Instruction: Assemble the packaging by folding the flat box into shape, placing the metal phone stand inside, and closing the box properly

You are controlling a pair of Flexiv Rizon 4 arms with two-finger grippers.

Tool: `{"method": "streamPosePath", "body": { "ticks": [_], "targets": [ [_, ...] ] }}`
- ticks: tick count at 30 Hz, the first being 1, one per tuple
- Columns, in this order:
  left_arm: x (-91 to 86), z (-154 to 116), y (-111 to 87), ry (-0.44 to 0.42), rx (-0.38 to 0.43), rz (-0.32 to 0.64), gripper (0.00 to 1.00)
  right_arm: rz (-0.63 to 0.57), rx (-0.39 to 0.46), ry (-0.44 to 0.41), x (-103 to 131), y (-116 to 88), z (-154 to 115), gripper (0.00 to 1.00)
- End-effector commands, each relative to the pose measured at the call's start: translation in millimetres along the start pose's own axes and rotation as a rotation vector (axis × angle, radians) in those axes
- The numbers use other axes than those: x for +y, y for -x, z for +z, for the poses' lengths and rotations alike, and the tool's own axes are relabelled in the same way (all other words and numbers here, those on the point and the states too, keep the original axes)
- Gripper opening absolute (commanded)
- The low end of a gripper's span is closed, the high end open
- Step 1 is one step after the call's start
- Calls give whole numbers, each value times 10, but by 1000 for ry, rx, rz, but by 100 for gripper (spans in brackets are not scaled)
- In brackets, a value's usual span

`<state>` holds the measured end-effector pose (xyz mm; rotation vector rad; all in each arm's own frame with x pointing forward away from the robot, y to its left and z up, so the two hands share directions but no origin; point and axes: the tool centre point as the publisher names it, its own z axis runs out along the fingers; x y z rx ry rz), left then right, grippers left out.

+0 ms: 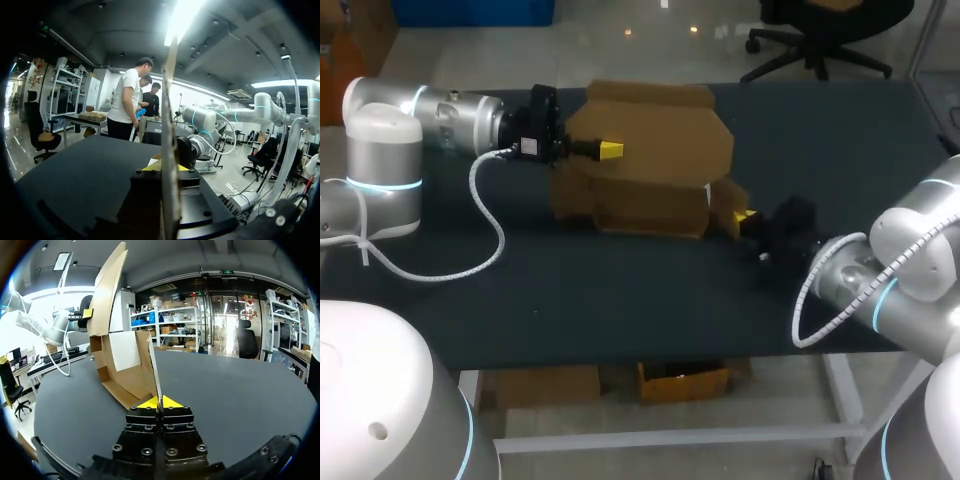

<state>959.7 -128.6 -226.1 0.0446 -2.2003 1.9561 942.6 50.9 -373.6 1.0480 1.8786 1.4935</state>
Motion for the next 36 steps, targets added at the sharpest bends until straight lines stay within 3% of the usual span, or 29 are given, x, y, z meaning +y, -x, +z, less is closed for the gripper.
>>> {"method": "streamPosePath", "body": {
  "ticks": [1, 36],
  "targets": [
    [33, -19, 9, 1, 1, 0, 0, 2, -141, 10, -59, -42, 18, 0],
    [33, -19, 9, 1, 1, 0, 0, 43, -295, -5, -14, -142, -102, 0]
  ]
}}
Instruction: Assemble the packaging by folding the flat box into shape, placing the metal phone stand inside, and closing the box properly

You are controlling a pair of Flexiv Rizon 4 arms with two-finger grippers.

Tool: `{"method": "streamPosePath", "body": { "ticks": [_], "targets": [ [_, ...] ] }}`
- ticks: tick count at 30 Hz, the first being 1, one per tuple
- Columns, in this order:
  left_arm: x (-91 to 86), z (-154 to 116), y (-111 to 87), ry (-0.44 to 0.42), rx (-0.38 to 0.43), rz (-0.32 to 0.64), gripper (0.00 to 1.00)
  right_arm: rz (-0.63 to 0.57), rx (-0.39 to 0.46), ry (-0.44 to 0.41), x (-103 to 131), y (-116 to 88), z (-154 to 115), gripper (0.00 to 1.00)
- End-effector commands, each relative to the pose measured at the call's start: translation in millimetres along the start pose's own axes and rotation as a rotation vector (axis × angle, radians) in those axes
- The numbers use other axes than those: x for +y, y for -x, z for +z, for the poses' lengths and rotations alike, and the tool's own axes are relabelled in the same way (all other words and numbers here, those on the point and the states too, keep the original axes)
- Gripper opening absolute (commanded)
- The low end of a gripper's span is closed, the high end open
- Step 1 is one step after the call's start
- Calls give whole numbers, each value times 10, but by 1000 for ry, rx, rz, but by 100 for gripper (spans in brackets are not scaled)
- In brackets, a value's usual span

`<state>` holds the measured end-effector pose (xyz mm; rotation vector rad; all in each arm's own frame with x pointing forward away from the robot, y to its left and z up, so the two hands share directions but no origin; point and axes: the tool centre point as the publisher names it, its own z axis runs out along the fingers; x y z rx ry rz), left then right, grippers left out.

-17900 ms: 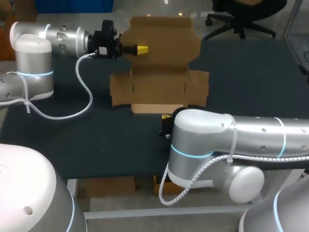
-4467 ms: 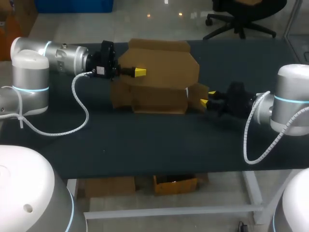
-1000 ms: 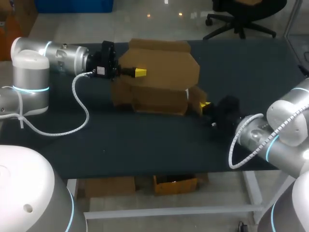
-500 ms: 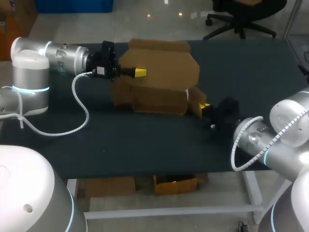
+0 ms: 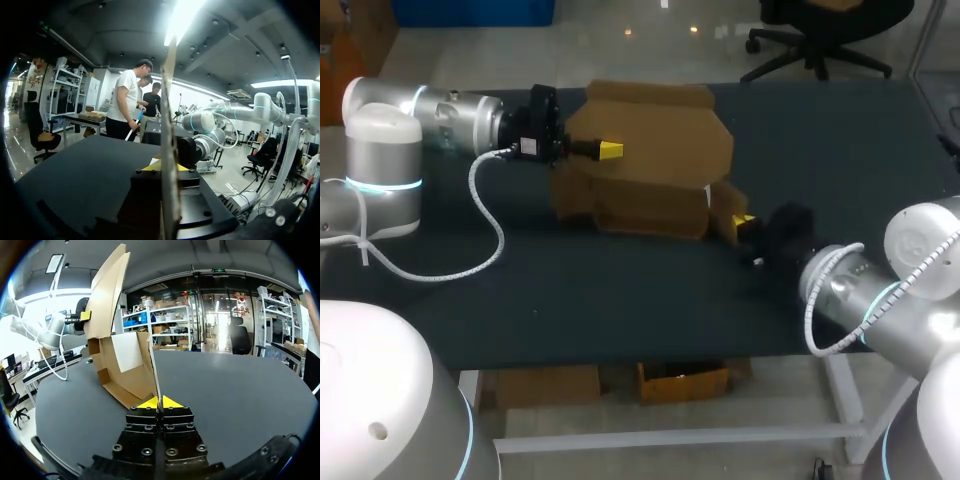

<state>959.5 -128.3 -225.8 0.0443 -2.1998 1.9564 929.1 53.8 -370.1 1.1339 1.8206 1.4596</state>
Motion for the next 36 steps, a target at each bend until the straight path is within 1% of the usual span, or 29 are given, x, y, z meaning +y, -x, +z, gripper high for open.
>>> {"method": "streamPosePath", "body": {
  "ticks": [1, 5, 29, 33, 36],
  "targets": [
    [35, -16, 12, 2, 1, 0, 0, 1, -226, 3, -18, -39, -7, 0],
    [35, -16, 12, 2, 1, 0, 0, 6, -244, -2, -11, -68, -4, 0],
    [35, -16, 12, 2, 1, 0, 0, 24, -291, -10, 27, -154, 93, 0],
    [35, -16, 12, 2, 1, 0, 0, 28, -300, -12, 21, -168, 109, 6],
    [35, -16, 12, 2, 1, 0, 0, 30, -303, -12, 21, -194, 119, 7]
  ]
}}
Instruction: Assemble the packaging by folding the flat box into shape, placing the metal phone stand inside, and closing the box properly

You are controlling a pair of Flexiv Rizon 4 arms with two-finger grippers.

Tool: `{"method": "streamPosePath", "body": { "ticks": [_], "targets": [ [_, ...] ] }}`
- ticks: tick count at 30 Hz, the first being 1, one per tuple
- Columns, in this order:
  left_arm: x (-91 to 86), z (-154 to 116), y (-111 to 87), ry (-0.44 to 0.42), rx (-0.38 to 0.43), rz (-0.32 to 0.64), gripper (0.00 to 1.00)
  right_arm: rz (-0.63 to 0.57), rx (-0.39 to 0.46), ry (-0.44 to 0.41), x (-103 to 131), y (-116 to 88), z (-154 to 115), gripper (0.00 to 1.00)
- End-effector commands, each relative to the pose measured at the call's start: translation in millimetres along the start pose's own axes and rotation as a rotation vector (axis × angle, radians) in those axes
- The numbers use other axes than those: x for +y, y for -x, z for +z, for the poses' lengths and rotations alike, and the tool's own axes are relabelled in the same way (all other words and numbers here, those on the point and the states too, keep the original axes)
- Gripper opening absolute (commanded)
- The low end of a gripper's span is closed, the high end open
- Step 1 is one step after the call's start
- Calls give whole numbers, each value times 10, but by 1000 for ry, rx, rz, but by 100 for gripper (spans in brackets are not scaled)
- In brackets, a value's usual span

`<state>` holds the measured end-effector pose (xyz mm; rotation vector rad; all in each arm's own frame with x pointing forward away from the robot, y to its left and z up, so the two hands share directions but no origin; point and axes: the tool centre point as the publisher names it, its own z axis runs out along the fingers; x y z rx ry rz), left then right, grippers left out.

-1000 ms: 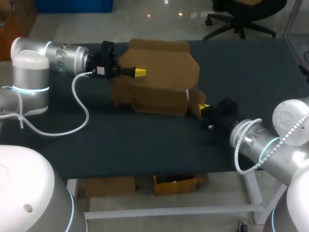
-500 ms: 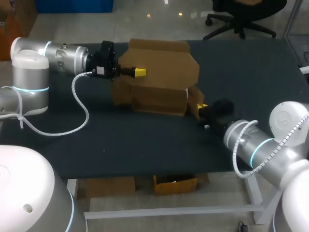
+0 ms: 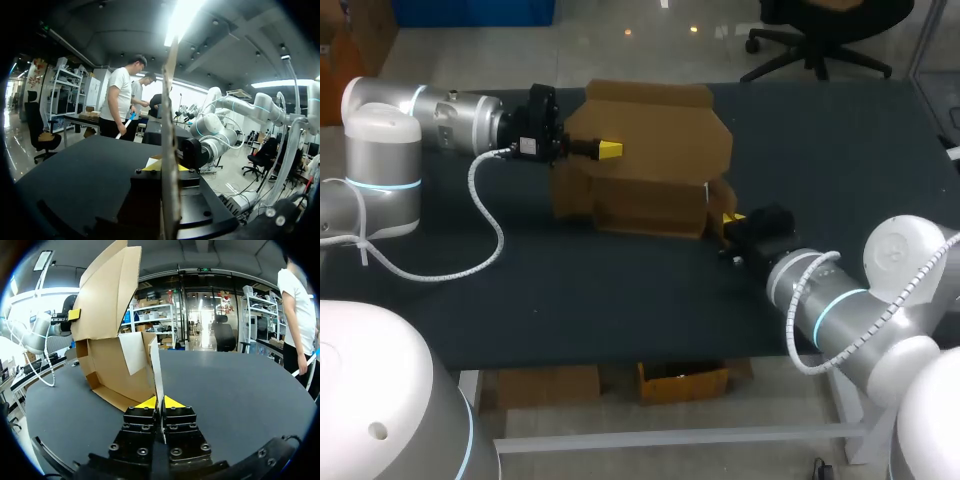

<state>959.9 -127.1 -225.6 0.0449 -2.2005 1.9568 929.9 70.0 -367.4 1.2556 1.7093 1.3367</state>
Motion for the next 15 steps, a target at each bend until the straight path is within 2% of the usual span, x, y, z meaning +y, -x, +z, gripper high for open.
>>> {"method": "streamPosePath", "body": {
  "ticks": [1, 15],
  "targets": [
    [36, -4, 9, 2, 2, 0, 0, -2, -143, 3, -16, -67, 29, 7],
    [36, -4, 9, 2, 2, 0, 0, 4, -156, 8, -16, -162, 30, 7]
  ]
}}
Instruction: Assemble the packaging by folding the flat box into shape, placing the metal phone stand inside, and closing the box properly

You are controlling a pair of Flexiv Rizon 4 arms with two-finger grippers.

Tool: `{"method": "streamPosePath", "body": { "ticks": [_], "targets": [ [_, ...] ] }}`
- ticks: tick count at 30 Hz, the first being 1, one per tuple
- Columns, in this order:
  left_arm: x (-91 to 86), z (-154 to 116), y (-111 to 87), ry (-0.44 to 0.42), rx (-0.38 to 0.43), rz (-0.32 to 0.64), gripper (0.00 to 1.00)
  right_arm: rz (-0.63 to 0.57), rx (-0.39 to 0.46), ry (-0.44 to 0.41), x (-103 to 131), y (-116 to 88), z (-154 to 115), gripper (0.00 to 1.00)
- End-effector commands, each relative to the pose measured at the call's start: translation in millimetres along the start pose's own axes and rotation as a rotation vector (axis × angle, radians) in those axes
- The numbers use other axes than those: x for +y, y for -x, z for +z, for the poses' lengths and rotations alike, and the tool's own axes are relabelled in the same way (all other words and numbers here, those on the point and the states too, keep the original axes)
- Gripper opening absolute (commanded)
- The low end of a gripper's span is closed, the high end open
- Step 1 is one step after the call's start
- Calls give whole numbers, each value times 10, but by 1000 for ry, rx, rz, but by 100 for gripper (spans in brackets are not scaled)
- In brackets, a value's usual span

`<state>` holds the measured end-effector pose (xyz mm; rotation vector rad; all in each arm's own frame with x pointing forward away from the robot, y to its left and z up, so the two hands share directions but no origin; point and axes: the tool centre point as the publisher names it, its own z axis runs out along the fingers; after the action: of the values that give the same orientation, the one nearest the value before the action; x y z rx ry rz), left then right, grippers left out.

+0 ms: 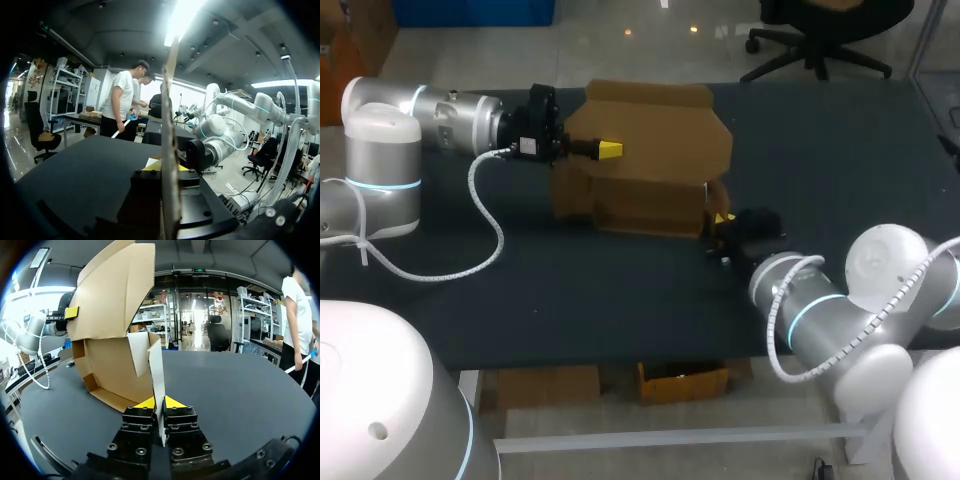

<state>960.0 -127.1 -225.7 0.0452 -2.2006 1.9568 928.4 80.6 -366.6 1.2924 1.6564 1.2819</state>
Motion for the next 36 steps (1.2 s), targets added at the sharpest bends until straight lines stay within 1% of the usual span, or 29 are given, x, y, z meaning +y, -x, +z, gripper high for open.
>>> {"method": "streamPosePath", "body": {
  "ticks": [1, 17, 21, 32, 36],
  "targets": [
    [35, -4, 8, 2, 2, 0, 0, 0, -87, 8, -23, -65, 0, 8],
    [35, -4, 8, 2, 2, 0, 0, 21, -112, 19, -35, -190, -46, 16],
    [35, -4, 8, 2, 2, 0, 0, 31, -116, 23, -43, -214, -51, 20],
    [35, -4, 8, 2, 2, 0, 0, 53, -133, 28, -59, -283, -74, 20],
    [35, -4, 8, 2, 2, 0, 0, 59, -140, 29, -64, -319, -85, 22]
  ]
}}
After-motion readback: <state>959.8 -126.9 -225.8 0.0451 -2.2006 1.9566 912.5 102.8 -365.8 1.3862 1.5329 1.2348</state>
